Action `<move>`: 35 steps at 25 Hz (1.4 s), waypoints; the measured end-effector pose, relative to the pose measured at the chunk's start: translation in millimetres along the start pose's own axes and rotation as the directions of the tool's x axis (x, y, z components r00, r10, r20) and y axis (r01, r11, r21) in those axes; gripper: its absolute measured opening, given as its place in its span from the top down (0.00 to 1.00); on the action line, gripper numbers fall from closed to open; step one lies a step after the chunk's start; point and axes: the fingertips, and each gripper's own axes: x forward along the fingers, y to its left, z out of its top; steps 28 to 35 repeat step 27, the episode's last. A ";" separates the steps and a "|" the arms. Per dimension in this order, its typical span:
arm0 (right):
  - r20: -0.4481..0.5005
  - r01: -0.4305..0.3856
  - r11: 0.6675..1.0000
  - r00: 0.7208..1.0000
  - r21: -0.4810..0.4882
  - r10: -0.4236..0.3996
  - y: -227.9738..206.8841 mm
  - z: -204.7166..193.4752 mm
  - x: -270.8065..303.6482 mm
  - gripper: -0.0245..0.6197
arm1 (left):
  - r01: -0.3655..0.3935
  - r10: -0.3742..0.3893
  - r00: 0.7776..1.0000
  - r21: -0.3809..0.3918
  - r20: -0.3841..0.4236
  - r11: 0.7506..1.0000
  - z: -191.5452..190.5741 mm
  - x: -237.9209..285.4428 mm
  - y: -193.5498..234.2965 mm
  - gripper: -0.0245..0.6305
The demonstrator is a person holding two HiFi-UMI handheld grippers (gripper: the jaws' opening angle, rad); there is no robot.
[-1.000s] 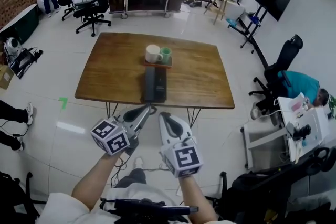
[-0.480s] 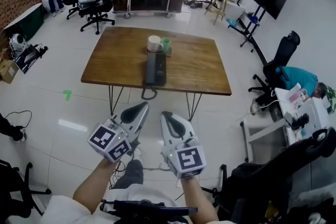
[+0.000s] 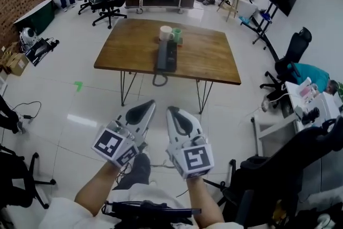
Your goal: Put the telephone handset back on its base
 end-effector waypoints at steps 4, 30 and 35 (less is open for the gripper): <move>0.001 -0.009 1.000 1.000 -0.014 0.009 7.9 0.8 -17.6 0.96 | -0.019 0.019 1.000 0.022 0.010 1.000 7.8 -14.1 -17.4 0.96; 0.029 0.019 1.000 0.999 -0.008 -0.019 32.0 4.0 -63.9 0.96 | -0.034 0.033 0.999 0.143 0.006 0.989 11.9 -46.8 -69.4 0.96; 0.029 0.019 1.000 0.999 -0.008 -0.019 32.0 4.0 -63.9 0.96 | -0.034 0.033 0.999 0.143 0.006 0.989 11.9 -46.8 -69.4 0.96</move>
